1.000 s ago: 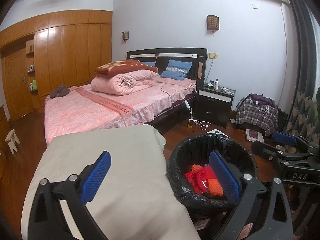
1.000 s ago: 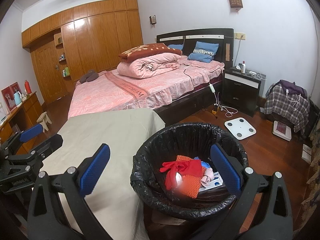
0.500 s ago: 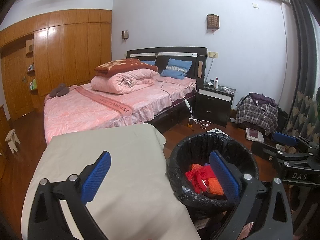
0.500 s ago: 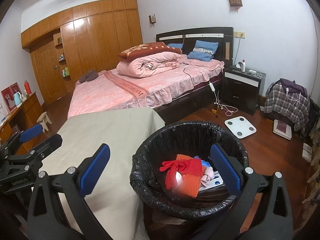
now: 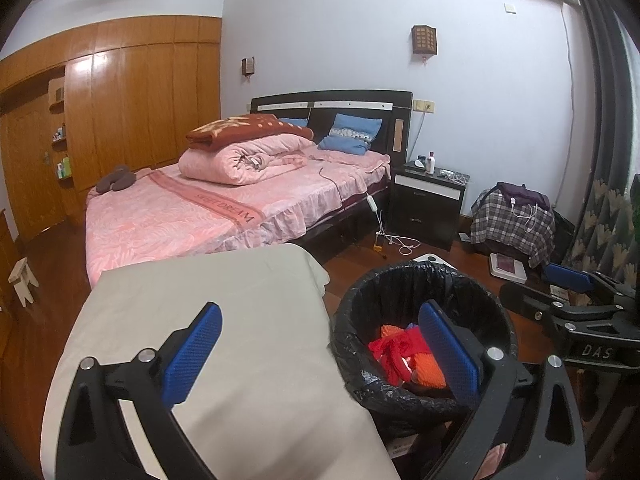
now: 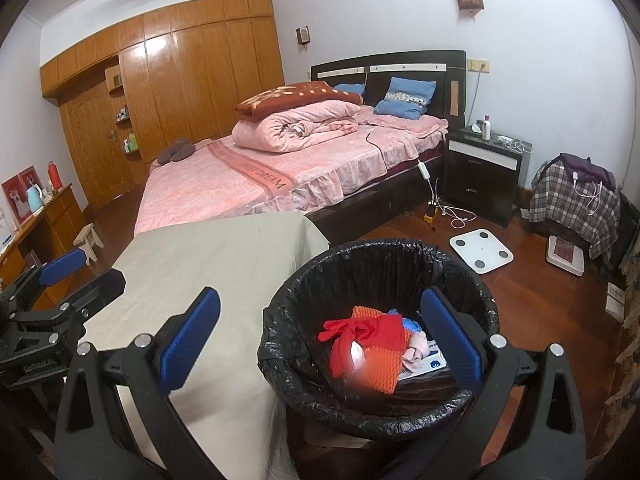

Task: Collect trash

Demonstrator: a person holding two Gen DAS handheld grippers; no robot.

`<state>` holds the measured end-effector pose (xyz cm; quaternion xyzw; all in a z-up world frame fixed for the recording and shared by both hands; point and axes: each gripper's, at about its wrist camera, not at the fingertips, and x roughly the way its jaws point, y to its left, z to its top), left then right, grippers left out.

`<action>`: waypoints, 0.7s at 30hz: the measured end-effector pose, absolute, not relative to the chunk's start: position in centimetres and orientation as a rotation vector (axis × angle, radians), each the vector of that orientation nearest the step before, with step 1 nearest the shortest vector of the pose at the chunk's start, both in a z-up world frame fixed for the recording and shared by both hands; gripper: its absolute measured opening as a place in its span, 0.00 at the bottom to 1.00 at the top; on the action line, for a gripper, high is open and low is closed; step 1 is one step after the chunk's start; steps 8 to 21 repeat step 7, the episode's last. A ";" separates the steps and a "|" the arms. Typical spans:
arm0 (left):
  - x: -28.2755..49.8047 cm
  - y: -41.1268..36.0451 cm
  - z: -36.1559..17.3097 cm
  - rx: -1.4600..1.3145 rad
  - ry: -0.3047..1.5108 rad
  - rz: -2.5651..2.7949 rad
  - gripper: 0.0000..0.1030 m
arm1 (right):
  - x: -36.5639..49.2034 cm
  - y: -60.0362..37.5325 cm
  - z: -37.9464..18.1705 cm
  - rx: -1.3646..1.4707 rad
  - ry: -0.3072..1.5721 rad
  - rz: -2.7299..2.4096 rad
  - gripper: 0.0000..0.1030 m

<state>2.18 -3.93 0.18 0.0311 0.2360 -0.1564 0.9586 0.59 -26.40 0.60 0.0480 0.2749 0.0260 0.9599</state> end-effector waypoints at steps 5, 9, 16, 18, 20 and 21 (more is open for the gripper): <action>2.1 -4.0 0.3 0.066 0.483 -0.316 0.94 | 0.5 -26.4 0.7 0.098 0.559 0.054 0.95; 2.2 -4.0 0.3 0.065 0.482 -0.316 0.94 | 0.6 -26.4 0.7 0.098 0.559 0.054 0.95; 2.2 -4.0 0.3 0.065 0.482 -0.316 0.94 | 0.6 -26.4 0.7 0.098 0.559 0.054 0.95; 2.2 -4.0 0.3 0.065 0.482 -0.316 0.94 | 0.6 -26.4 0.7 0.098 0.559 0.054 0.95; 2.2 -4.0 0.3 0.065 0.482 -0.316 0.94 | 0.6 -26.4 0.7 0.098 0.559 0.054 0.95; 2.2 -4.0 0.3 0.065 0.482 -0.316 0.94 | 0.6 -26.4 0.7 0.098 0.559 0.054 0.95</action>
